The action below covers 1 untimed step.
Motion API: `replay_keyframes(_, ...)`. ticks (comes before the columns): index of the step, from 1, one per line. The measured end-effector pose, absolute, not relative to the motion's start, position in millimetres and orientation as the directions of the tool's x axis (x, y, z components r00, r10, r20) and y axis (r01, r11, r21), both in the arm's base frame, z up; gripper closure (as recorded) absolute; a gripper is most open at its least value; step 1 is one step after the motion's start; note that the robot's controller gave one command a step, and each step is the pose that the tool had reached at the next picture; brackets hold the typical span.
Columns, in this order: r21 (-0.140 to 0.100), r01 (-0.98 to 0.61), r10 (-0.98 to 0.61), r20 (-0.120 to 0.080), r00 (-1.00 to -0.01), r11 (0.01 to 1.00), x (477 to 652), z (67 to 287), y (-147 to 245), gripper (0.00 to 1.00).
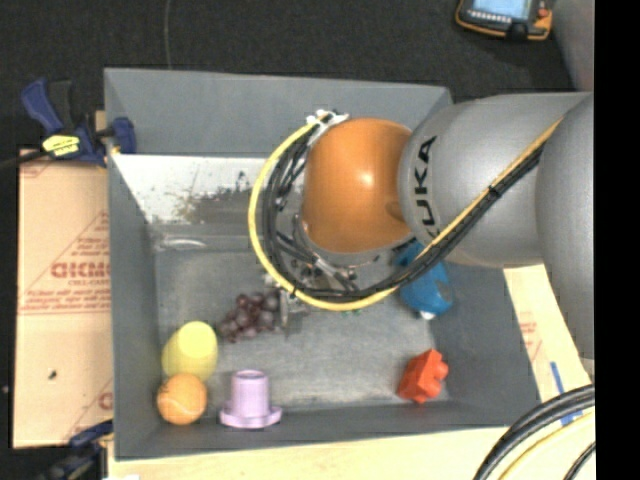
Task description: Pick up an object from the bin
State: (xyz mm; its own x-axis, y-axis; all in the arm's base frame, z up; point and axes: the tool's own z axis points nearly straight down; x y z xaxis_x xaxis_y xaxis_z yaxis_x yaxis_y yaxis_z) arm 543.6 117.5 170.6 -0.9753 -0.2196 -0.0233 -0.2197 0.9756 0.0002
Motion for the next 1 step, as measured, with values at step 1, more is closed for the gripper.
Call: replay_keyframes(1, 0.0, -0.248, -0.248, -0.025, -0.968, 0.969, 529.9, 201.3, 124.7, 1.0)
